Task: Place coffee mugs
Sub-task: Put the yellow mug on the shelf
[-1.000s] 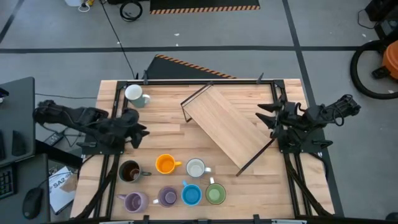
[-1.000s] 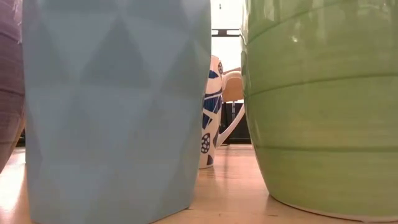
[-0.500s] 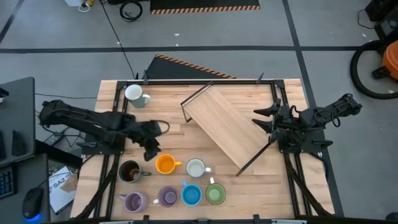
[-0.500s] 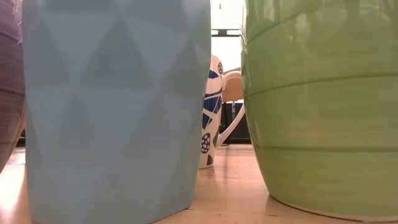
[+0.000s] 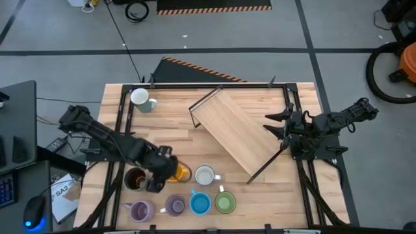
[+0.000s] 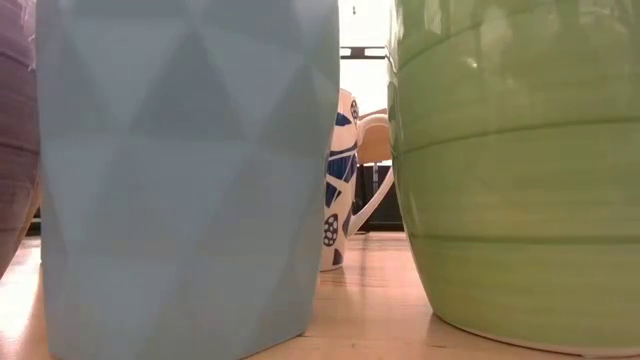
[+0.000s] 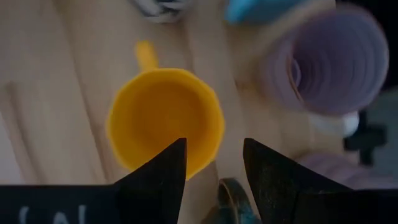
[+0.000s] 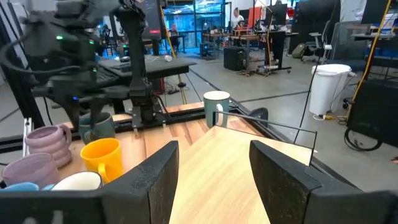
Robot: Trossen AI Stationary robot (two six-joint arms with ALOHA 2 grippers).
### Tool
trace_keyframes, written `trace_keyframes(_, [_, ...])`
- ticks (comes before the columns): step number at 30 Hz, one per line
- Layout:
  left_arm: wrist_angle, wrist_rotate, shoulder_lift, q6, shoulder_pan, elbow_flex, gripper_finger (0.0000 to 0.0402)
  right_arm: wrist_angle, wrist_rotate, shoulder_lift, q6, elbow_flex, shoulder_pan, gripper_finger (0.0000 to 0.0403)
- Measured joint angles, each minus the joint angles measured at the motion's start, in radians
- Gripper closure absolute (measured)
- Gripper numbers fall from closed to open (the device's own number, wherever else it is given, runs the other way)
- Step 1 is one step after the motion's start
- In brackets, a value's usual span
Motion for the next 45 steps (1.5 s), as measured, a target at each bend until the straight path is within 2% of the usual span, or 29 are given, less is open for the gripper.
trace_keyframes(15, [-0.102, -0.053, 0.125, 0.368, -0.046, 0.002, 0.0235, -0.023, 0.000, 0.002, 0.003, 0.000, 0.000, 0.0200])
trace_keyframes(24, [-0.137, -0.191, 0.125, 0.596, -0.093, 0.002, 0.0235, -0.023, 0.000, 0.002, 0.004, 0.000, 0.000, 0.0200])
trace_keyframes(32, [-0.146, -0.228, 0.163, 0.761, -0.118, -0.030, 0.0235, -0.021, 0.000, 0.002, 0.004, 0.000, 0.000, 0.0200])
trace_keyframes(36, [-0.128, -0.277, 0.170, 0.808, -0.121, -0.030, 0.0240, -0.022, 0.000, 0.002, 0.019, 0.000, 0.000, 0.0200])
trace_keyframes(45, [-0.078, -0.237, 0.170, 0.807, -0.117, -0.030, 0.0281, -0.024, 0.000, 0.002, 0.028, 0.001, 0.000, 0.0200])
